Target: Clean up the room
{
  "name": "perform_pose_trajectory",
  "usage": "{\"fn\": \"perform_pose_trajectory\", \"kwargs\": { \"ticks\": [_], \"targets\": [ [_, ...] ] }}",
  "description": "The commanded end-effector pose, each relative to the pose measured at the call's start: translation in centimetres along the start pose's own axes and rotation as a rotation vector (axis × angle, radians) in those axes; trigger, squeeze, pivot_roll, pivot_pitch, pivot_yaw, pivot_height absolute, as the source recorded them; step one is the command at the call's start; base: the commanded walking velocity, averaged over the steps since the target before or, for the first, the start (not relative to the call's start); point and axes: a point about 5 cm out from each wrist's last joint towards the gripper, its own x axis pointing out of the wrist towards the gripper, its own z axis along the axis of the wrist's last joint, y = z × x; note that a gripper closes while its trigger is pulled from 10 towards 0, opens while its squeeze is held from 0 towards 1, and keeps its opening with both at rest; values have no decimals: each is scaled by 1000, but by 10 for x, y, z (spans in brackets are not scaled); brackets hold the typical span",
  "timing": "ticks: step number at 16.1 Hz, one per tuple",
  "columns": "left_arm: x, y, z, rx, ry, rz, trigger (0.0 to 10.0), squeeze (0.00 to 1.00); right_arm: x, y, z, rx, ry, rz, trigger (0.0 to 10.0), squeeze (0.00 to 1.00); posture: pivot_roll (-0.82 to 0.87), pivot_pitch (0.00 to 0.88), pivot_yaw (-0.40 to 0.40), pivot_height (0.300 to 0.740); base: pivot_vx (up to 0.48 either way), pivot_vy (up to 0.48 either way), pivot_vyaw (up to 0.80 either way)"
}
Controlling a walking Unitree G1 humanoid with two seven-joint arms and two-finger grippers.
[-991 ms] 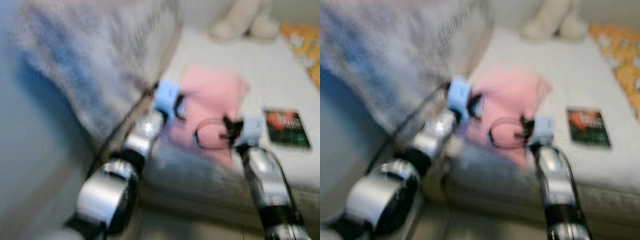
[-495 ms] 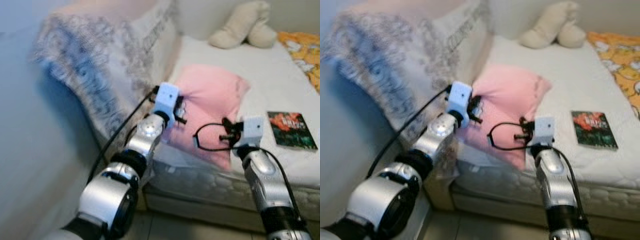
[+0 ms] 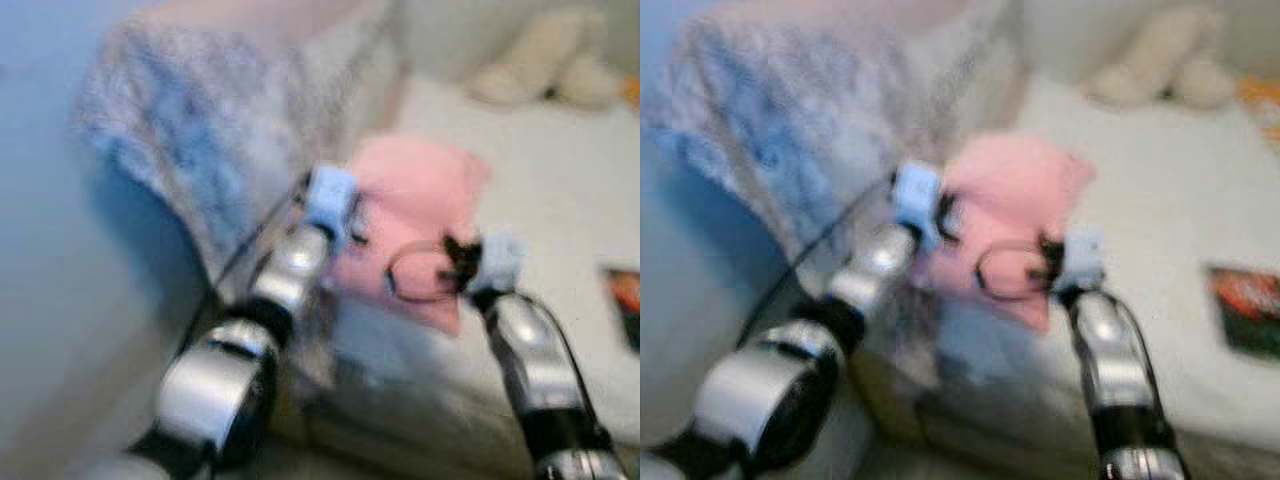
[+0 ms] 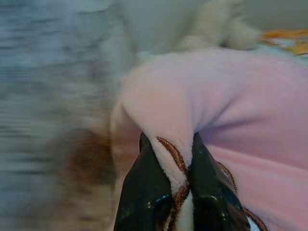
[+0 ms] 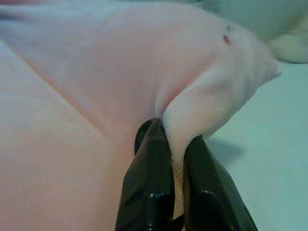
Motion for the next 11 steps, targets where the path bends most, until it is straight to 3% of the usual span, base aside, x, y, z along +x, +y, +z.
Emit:
{"fn": "perform_pose_trajectory", "kwargs": {
  "ticks": [1, 4, 9, 11],
  "targets": [
    [5, 3, 20, -12, -56, 35, 10000, 0, -6, -14, -6, -17, 38, -42, 10000, 0, 36, 0, 72, 740, 480, 0, 575],
    [7, -3, 21, -28, -47, 33, 10000, 0, -3, -25, -8, -65, 74, -45, 10000, 0, 43, 2, 60, 740, 480, 0, 171],
    [14, -46, 26, -101, -15, -36, 10000, 0, 18, -52, 15, -235, 134, -55, 10000, 0, 55, 85, 42, 740, 480, 0, 0],
    [14, -58, 22, -103, 25, -25, 10000, 0, 21, -59, 9, -253, 180, -83, 10000, 0, 57, 142, 33, 740, 240, 0, 0]
  ]
}}
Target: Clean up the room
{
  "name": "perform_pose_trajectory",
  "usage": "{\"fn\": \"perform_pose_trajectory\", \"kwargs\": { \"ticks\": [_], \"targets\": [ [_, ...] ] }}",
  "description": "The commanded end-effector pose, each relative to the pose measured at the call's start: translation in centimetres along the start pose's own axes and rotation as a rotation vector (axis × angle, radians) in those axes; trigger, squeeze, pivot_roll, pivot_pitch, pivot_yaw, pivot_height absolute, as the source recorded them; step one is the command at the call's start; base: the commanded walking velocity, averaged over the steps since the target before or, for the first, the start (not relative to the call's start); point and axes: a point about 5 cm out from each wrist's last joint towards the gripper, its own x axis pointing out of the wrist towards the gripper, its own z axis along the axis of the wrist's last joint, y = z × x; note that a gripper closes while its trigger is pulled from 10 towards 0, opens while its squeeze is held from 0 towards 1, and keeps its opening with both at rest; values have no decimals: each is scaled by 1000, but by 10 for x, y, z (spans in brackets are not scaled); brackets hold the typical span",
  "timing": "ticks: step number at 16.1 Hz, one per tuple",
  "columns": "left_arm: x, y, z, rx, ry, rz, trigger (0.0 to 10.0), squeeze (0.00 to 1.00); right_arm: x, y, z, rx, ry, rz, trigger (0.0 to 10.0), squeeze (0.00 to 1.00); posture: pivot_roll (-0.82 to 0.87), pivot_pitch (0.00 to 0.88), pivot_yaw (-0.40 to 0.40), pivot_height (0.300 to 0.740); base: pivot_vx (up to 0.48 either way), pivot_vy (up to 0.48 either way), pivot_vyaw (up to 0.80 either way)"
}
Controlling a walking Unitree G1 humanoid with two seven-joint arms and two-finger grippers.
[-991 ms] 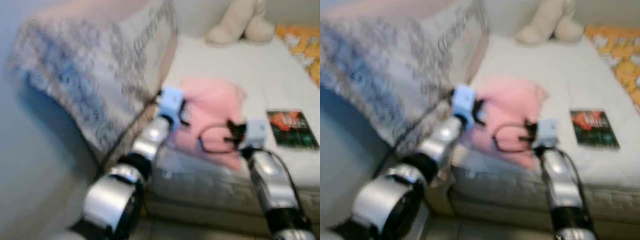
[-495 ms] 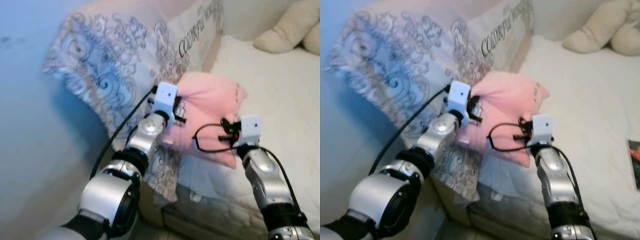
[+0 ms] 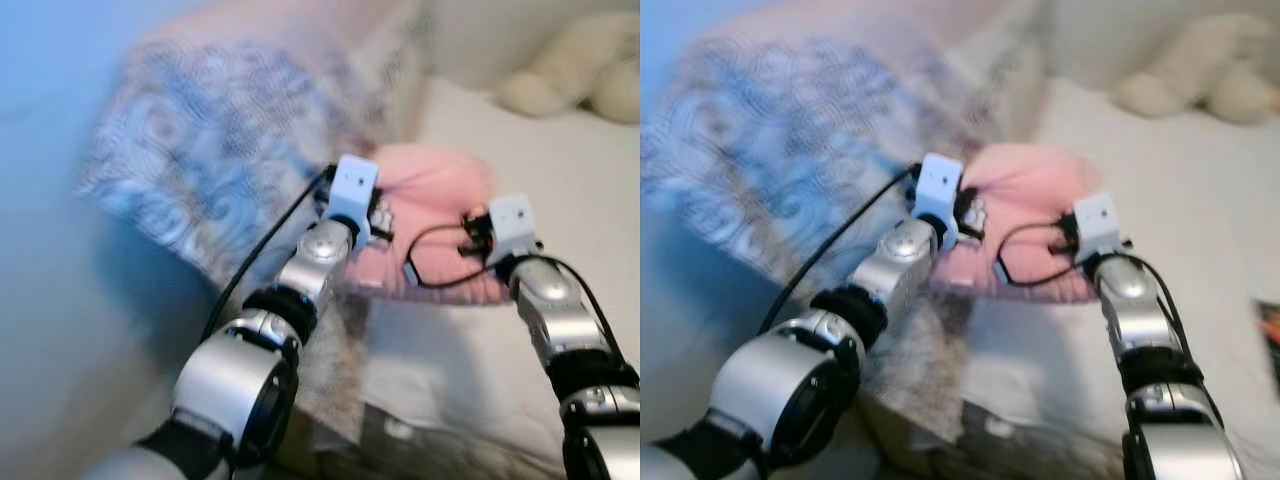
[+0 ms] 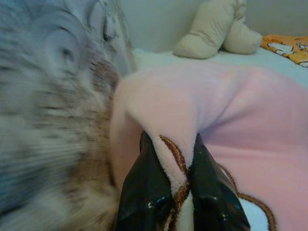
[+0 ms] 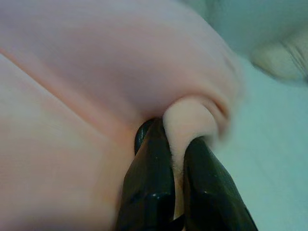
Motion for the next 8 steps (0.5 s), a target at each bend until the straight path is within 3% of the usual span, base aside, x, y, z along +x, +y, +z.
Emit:
{"fn": "perform_pose_trajectory", "kwargs": {
  "ticks": [1, 2, 5, 6, 8],
  "targets": [
    [3, -29, 2, -58, 18, 5, 10000, 0, -5, -11, -18, -26, 77, -57, 10000, 0, 52, 180, 30, 740, 0, 0, 0],
    [0, -33, -9, -89, 52, 27, 10000, 0, -6, -5, -31, -62, 133, -50, 10000, 0, 46, 228, 25, 740, 0, 0, 0],
    [-8, -47, -33, -190, 117, 69, 10000, 0, -10, 0, -52, -127, 221, -43, 10000, 0, 36, 267, 22, 740, 0, 0, 0],
    [-13, -61, -43, -171, 137, 51, 10000, 0, -13, 1, -59, -132, 243, -54, 10000, 0, 28, 281, 19, 740, 0, 0, 0],
    [-16, -66, -49, -158, 143, 51, 10000, 0, -13, 7, -64, -133, 250, -41, 10000, 0, 22, 290, 22, 740, 0, 0, 0]
  ]
}}
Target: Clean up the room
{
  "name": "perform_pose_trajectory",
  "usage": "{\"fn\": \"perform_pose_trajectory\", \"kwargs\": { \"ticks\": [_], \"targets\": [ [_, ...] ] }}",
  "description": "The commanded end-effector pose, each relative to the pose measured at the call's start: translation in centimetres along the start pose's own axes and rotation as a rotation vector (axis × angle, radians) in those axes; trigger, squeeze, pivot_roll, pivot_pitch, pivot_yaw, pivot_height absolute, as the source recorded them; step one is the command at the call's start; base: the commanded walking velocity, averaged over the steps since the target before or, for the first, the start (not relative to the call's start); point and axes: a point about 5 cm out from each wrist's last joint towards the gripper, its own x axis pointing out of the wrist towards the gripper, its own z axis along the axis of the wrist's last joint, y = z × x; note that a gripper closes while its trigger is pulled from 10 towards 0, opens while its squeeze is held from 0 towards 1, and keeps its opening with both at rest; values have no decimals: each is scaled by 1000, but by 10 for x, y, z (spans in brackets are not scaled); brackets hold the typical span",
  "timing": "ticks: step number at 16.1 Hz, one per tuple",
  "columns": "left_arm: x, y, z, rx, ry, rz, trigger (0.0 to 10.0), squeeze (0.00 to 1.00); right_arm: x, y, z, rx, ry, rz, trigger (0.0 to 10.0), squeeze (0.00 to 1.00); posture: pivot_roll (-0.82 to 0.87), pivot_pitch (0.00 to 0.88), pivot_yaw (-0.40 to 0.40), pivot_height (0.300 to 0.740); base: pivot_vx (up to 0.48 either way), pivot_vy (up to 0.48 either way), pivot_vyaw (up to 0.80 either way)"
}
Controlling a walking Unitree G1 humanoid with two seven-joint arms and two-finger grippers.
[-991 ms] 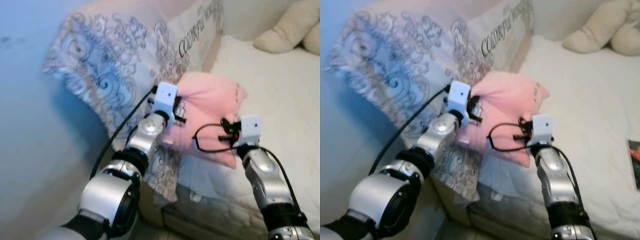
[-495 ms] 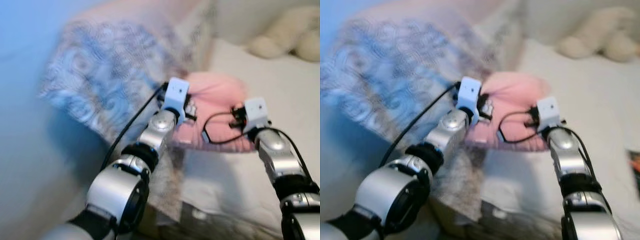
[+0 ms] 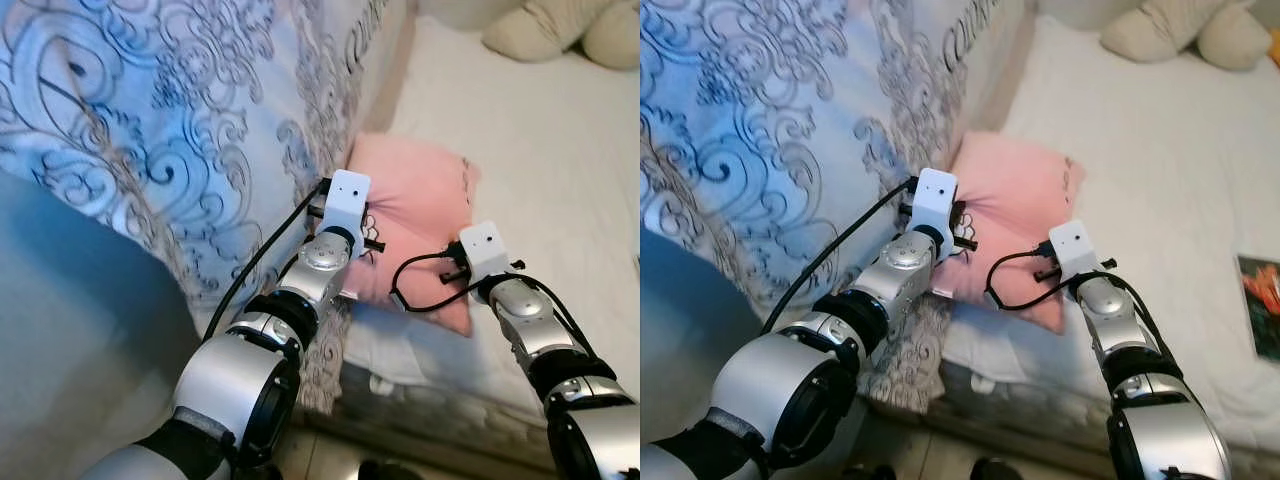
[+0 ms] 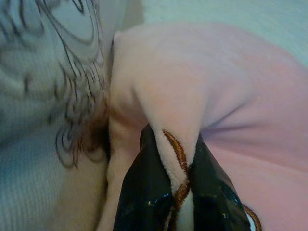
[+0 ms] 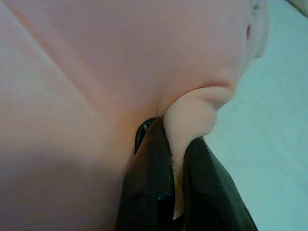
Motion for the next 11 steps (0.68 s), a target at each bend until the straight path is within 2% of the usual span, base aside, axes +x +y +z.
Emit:
{"fn": "perform_pose_trajectory", "kwargs": {
  "ticks": [1, 4, 5, 8, 9, 10, 11],
  "targets": [
    [-13, -65, -24, -165, 53, -39, 10000, 0, -12, -8, -35, -6, 146, -52, 10000, 0, 25, 289, 22, 740, 0, 0, 0],
    [-10, -65, -11, -243, 21, -32, 10000, 0, -9, -12, -26, -44, 111, -67, 10000, 0, 28, 287, 17, 740, 0, 0, 0],
    [-12, -72, -13, -235, 29, -53, 10000, 0, -9, -17, -22, -43, 99, -82, 10000, 0, 29, 280, 13, 740, 0, 0, 0],
    [-15, -72, -24, -223, 70, -75, 10000, 0, -9, -14, -26, 8, 119, -83, 10000, 0, 28, 277, 14, 740, 0, 0, 0],
    [-14, -72, -24, -237, 71, -76, 10000, 1000, -9, -14, -28, 4, 130, -90, 10000, 0, 35, 275, 14, 740, 0, 0, 0],
    [-13, -72, -21, -248, 66, -80, 10000, 1000, -10, -15, -29, -1, 138, -99, 10000, 0, 39, 274, 13, 740, 0, 0, 0],
    [-14, -77, -18, -259, 57, -107, 10000, 1000, -10, -19, -28, 1, 135, -124, 10000, 918, 37, 272, 14, 740, 0, 0, 0]
  ]
}}
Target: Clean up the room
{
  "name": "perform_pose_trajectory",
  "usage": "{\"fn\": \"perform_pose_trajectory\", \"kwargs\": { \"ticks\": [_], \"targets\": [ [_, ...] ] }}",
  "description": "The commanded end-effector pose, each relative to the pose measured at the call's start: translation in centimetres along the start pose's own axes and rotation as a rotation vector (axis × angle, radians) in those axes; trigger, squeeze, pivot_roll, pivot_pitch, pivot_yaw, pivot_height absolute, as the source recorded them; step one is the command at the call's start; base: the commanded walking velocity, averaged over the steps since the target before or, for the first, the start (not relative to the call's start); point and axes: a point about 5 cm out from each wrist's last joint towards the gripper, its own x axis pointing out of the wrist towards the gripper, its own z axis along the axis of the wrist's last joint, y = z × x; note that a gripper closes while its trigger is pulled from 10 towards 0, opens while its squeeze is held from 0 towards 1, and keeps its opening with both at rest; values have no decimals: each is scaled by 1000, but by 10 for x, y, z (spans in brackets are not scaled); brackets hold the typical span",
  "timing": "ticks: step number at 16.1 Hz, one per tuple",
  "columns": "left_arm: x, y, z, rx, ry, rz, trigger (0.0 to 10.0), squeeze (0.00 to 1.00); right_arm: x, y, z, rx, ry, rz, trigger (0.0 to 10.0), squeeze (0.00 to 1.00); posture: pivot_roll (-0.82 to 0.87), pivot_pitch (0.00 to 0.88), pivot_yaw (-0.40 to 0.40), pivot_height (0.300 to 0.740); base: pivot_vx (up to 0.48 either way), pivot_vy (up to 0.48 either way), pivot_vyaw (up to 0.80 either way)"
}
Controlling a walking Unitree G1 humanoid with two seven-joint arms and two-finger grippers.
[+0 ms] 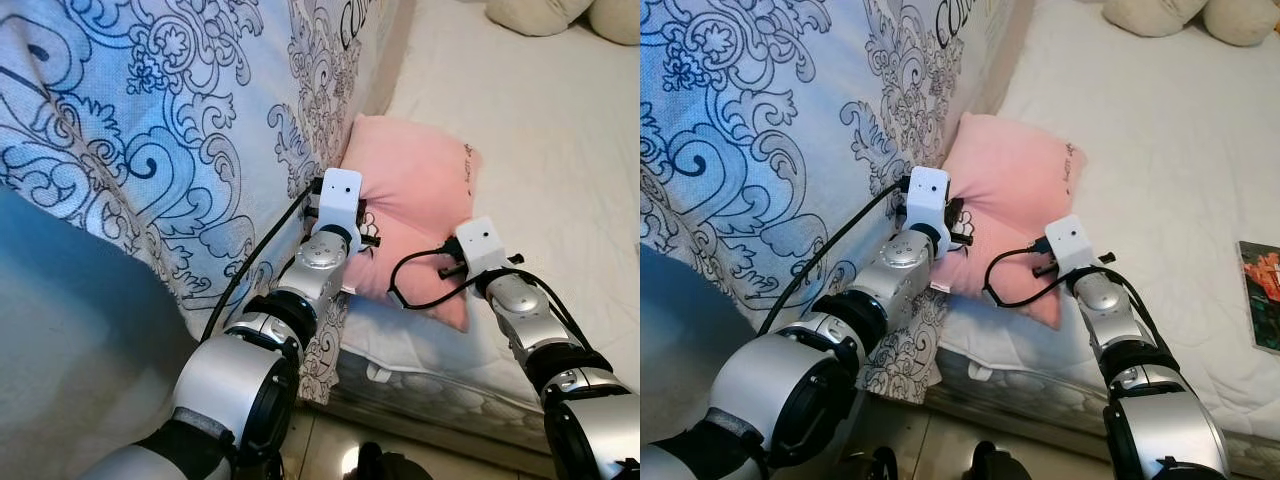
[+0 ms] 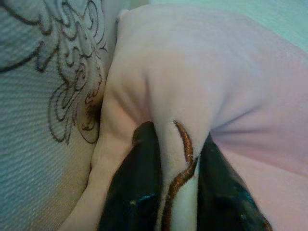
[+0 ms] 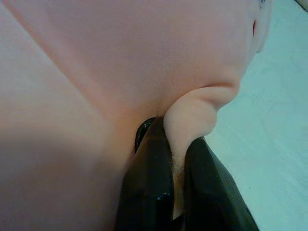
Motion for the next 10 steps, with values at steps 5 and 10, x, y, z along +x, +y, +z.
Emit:
{"fn": "perform_pose_trajectory", "kwargs": {
  "ticks": [5, 10],
  "targets": [
    [-21, -75, -46, -128, 145, -110, 10000, 1000, -15, -23, -37, 163, 141, -135, 10000, 1000, 76, 178, -17, 740, 0, 0, 0],
    [-12, -38, -30, -36, 37, -141, 10000, 1000, -26, -25, -42, 236, 18, -244, 10000, 1000, 110, 0, -13, 740, 0, 0, 0]
  ]
}}
